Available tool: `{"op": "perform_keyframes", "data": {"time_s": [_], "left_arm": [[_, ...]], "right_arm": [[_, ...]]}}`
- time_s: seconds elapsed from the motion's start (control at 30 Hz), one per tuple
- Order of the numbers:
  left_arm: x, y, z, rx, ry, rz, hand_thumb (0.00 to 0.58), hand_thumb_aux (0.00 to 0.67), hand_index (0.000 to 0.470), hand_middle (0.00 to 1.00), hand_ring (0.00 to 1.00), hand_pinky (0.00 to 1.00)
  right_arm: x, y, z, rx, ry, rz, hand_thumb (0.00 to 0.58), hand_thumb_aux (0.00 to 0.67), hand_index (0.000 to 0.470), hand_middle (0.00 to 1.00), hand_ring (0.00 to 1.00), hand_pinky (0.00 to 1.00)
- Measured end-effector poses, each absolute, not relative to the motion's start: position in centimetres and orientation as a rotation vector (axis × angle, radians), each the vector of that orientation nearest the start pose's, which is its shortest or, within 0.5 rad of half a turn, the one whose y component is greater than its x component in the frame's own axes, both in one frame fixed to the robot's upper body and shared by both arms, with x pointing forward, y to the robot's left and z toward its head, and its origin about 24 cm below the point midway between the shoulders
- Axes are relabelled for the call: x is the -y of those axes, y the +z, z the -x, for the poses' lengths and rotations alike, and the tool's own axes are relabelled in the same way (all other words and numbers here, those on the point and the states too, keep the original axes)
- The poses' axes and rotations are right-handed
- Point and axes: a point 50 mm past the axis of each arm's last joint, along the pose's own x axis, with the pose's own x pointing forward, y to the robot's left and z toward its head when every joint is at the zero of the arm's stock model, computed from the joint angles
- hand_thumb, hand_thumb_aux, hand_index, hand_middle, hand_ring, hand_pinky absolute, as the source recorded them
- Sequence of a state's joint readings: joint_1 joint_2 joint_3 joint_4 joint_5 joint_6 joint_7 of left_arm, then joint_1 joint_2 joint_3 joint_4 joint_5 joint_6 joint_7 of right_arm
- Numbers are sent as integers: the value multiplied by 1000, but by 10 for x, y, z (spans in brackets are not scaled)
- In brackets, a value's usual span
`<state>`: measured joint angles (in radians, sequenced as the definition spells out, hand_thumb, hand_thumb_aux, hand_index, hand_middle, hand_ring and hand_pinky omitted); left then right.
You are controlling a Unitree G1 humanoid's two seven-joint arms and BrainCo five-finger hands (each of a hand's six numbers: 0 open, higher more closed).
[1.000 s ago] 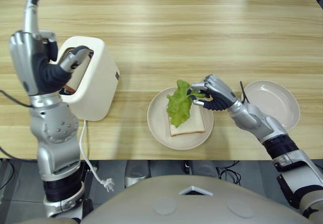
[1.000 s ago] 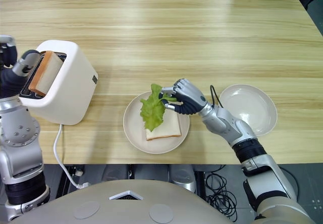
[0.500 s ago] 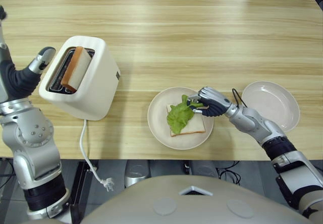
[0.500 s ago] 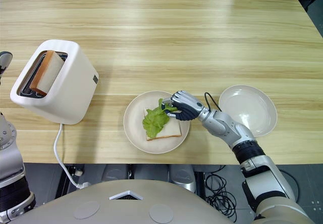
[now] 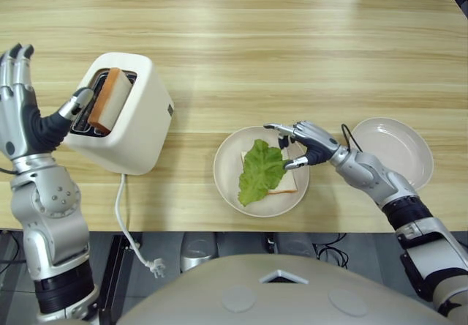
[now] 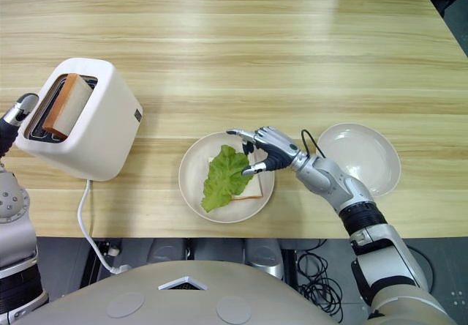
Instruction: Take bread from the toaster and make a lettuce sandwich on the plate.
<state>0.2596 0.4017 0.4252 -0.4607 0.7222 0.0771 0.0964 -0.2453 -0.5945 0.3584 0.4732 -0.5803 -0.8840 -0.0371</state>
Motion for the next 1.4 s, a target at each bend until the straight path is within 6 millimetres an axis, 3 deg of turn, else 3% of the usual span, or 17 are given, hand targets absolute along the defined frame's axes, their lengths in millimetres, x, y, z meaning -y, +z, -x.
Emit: {"op": "perform_keyframes", "data": {"time_s": [0.13, 0.2, 0.4, 0.43, 0.47, 0.5, 0.9, 1.07, 1.2, 1.23, 1.27, 1.4], "left_arm": [[-294, 134, -179, 59, 509, -1275, 0, 0, 0, 0, 0, 0], [-294, 125, -181, 14, 477, -1294, 0, 0, 0, 0, 0, 0], [-287, 108, -188, -56, 383, -1352, 0, 0, 0, 0, 0, 0], [-285, 107, -189, -56, 370, -1360, 528, 470, 323, 0, 0, 0], [-283, 105, -190, -56, 357, -1363, 528, 470, 323, 0, 0, 0], [-281, 104, -191, -56, 346, -1362, 580, 670, 460, 0, 0, 0], [-274, 112, -200, 6, 364, -1360, 580, 670, 460, 0, 0, 0], [-268, 133, -211, 138, 436, -1346, 580, 670, 460, 0, 0, 0], [-268, 135, -211, 148, 445, -1347, 580, 670, 460, 0, 0, 0], [-267, 137, -211, 156, 447, -1343, 580, 670, 460, 686, 686, 686], [-266, 141, -211, 178, 453, -1335, 580, 670, 460, 1000, 1000, 1000], [-247, 179, -217, 395, 465, -1231, 580, 670, 460, 1000, 1000, 1000]], "right_arm": [[171, 54, -260, 557, 716, 1046, 0, 0, 0, 67, 67, 67], [174, 63, -265, 584, 673, 1051, 0, 0, 0, 0, 0, 0], [182, 80, -272, 641, 550, 1057, 0, 0, 0, 0, 0, 0], [183, 81, -273, 643, 539, 1056, 0, 0, 0, 0, 0, 0], [184, 82, -273, 645, 528, 1055, 0, 0, 0, 0, 0, 0], [184, 82, -273, 646, 525, 1054, 0, 0, 0, 0, 0, 0], [184, 74, -268, 627, 513, 1031, 0, 0, 0, 0, 0, 0], [182, 72, -267, 626, 504, 1015, 0, 0, 0, 0, 0, 0], [181, 69, -266, 621, 502, 1018, 0, 0, 0, 0, 0, 0], [181, 69, -266, 622, 496, 1016, 0, 0, 0, 0, 0, 0], [181, 69, -266, 625, 490, 1014, 0, 0, 0, 0, 0, 0], [189, 79, -270, 666, 393, 989, 0, 0, 0, 0, 0, 0]]}}
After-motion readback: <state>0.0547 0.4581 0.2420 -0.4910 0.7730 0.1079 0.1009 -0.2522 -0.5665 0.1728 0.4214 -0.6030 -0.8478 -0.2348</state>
